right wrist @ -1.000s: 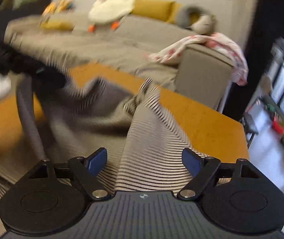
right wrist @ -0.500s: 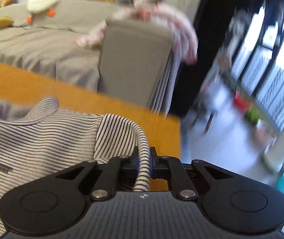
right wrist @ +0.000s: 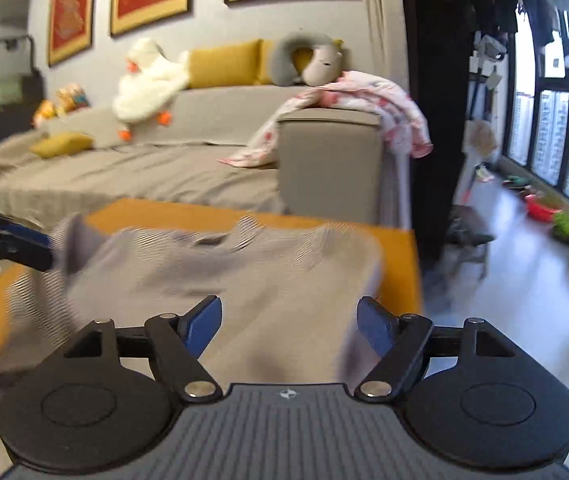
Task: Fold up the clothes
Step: 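Lift and shake the sweater out, then lay it flat on the table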
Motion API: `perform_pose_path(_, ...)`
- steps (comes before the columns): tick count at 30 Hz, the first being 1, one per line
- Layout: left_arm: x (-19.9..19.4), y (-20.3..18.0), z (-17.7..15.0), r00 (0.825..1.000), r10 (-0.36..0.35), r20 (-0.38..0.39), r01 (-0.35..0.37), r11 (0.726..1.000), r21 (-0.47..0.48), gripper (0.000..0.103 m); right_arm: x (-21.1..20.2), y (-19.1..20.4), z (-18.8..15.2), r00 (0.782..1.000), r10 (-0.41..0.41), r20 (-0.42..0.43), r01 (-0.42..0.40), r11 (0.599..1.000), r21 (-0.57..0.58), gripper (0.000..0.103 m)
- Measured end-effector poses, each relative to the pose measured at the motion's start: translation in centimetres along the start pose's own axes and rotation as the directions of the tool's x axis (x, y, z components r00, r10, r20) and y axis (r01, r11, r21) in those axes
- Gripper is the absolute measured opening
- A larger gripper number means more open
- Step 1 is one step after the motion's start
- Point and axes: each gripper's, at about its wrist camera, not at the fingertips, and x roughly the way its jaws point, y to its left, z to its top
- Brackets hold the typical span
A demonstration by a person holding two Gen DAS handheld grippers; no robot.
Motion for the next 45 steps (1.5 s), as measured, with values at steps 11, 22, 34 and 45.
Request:
perform_pose_path(11,-4.7,-1.6,-4.3,0.988,0.156,0.008,-0.155,0.979,0.129,0.1,-0.5,9.8,-2.6,0.981,0.189,-0.041,-0.192,0.977,-0.094,0.068)
perform_pose_path(22,-8.8,-5.1,-9.1,0.993,0.111,-0.051,-0.095,0.965,0.246,0.103,-13.2,12.9,-7.2,0.96,0.116,-0.255,-0.232,0.838,-0.493,0.08)
perform_pose_path(34,-9.4,-6.8,-11.2,0.978,0.192,-0.085,-0.151,0.924,0.351,0.103,-10.7,12.3,-1.7,1.0,-0.023,-0.01,0.016,0.88,-0.474,0.001)
perform_pose_path(45,-10.2,-6.2,-11.1,0.973,0.216,-0.078,-0.174,0.915,0.363,0.103,-10.1,16.8,-7.1,0.915,0.253,-0.314,-0.385,0.776,-0.499,0.06)
